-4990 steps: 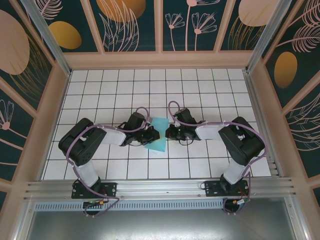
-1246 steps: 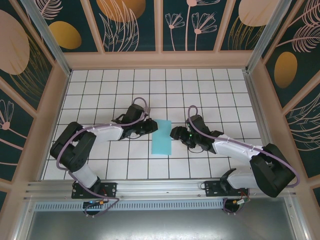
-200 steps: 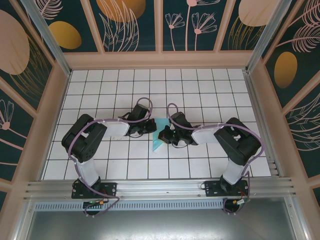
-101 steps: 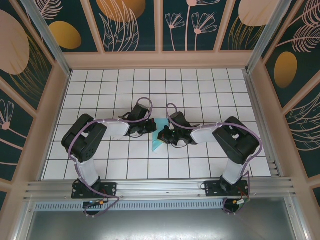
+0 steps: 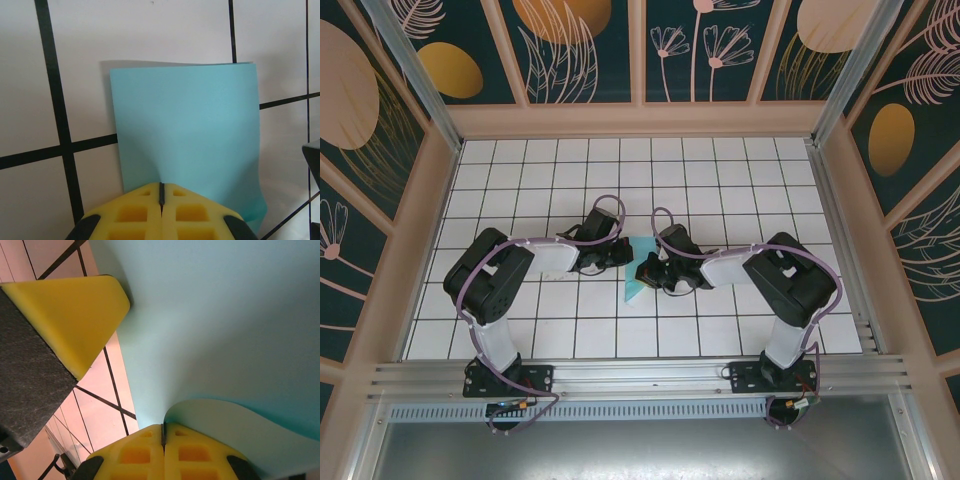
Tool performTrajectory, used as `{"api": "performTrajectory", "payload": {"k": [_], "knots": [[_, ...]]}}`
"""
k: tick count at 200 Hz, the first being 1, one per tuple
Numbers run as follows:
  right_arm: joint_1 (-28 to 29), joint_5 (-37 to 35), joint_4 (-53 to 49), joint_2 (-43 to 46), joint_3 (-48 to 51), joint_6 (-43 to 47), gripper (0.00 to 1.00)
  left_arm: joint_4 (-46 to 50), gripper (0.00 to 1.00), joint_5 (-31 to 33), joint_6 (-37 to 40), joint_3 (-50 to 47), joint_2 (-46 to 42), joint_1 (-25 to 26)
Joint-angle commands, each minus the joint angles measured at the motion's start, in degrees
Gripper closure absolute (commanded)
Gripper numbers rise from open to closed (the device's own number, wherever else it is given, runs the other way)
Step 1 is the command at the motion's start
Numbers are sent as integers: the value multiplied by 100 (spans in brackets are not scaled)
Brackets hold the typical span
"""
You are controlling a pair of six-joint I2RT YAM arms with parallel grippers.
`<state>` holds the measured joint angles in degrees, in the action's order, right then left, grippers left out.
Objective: Fold a paper plane with a square sheet of paper (pick it up from the middle)
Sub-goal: Third fold the triangle at the center of the table.
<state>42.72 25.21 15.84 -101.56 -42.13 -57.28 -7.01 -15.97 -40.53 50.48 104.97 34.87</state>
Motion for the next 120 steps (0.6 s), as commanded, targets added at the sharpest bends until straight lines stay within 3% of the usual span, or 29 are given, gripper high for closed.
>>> {"api": "performTrajectory", "payload": {"k": [1,120], "knots": [[25,32,-70,-132,-145,172,98,227,93,76,81,-64,241,2],[35,-6,95,-60,-67,248,99,209,94,59,62,-108,230,6]]}}
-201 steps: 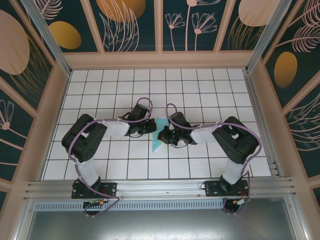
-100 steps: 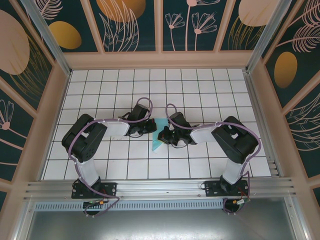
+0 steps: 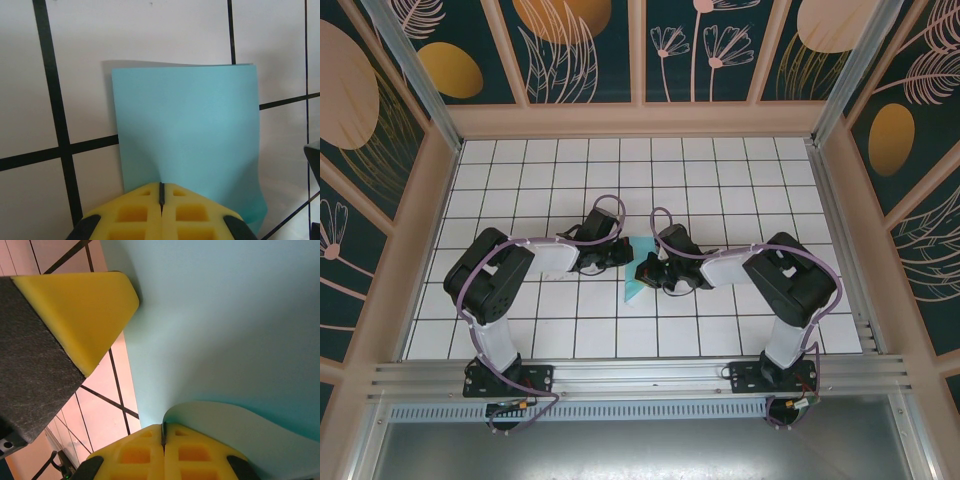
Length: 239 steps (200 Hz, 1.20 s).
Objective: Fold a paper plane with a square sheet of paper (pick it up from the middle)
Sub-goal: Third fold the triangle at the center of the table.
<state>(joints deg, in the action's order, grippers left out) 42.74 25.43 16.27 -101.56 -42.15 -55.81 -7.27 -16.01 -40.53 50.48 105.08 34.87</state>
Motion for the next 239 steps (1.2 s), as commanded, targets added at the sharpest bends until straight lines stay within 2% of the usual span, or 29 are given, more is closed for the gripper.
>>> {"api": "performTrajectory", "payload": {"k": [1,57,122,155,188,215,239], "knots": [[33,-29,51,-63,-65,104,99,239,94,63,58,-108,222,4],[48,-199,-239,-194,-90,66,97,322,90,135,-17,-74,22,4],[103,-336,-467,-281,-151,20,71,806,72,1100,-539,-126,-952,-134],[112,-368,-509,-298,-153,8,64,723,67,1269,-860,-509,-1487,-351],[129,-413,-563,-286,-149,18,56,710,61,1152,-898,-739,-1921,-398],[146,-468,-643,-277,-162,20,57,593,61,749,-884,-923,-2093,-396],[168,-525,-788,-277,-162,-6,70,584,69,544,-738,-1039,-2171,-387]]}}
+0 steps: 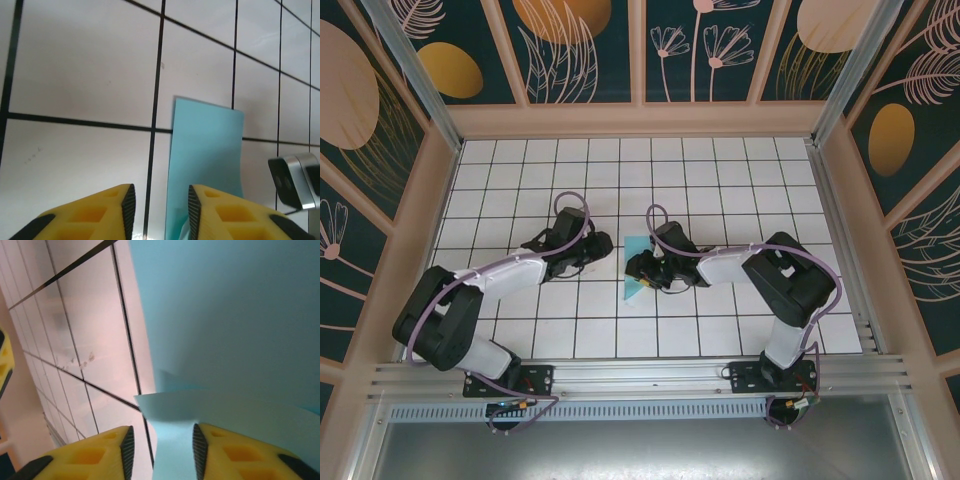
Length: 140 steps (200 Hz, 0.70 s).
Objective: Fold a paper plane with a square sheet of paper (pick it up from the middle)
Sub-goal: Third fold the triangle at the center of the table.
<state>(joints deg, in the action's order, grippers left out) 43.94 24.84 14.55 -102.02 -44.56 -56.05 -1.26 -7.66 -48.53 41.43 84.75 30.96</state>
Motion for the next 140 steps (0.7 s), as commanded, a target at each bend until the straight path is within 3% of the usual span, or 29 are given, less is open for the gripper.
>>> {"api": "performTrajectory", "payload": {"k": [1,61,140], "knots": [[50,-473,-626,-231,79,16,71,-16,70,-290,63,-139,-141,1],[119,-730,-1090,-230,-16,6,95,-281,88,-753,-67,-490,-290,330],[193,-858,-1288,-301,-95,-76,100,-742,94,-854,-802,-969,-600,1156]]}}
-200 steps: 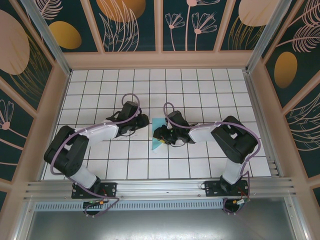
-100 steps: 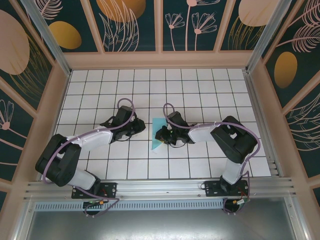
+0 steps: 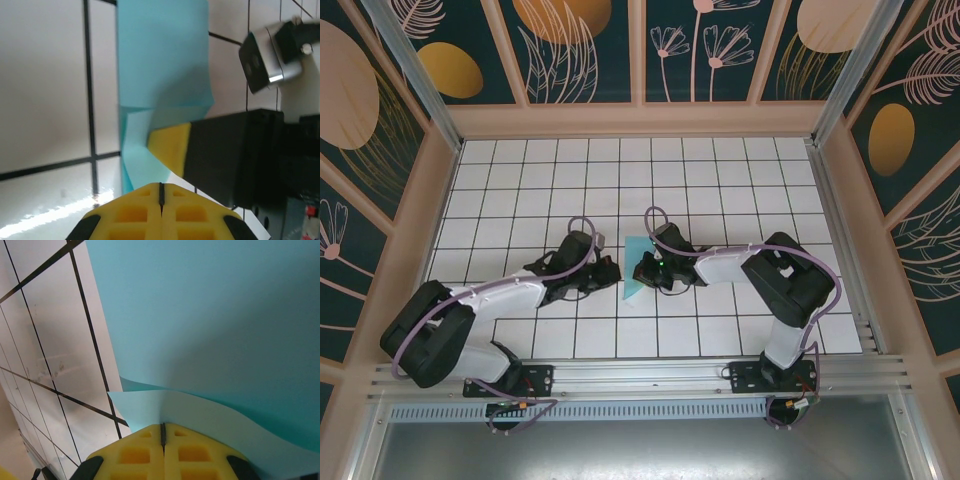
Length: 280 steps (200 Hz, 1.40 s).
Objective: Fold a paper plane with a square sheet of paper (pick it up from the middle)
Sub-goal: Third fold the triangle at the center of the table.
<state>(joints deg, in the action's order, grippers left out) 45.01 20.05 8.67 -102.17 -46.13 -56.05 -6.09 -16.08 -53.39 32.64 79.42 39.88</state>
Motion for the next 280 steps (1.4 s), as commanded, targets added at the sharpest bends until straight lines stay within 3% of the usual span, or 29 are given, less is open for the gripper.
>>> {"api": "performTrajectory", "payload": {"k": [1,67,280], "knots": [[86,-379,-700,-286,61,-74,100,-260,94,-7,-319,-91,-58,278],[99,-353,-625,-319,114,-168,100,-565,94,61,-497,-165,409,650],[104,-327,-577,-89,131,-87,98,-566,95,380,-462,-259,879,659]]}}
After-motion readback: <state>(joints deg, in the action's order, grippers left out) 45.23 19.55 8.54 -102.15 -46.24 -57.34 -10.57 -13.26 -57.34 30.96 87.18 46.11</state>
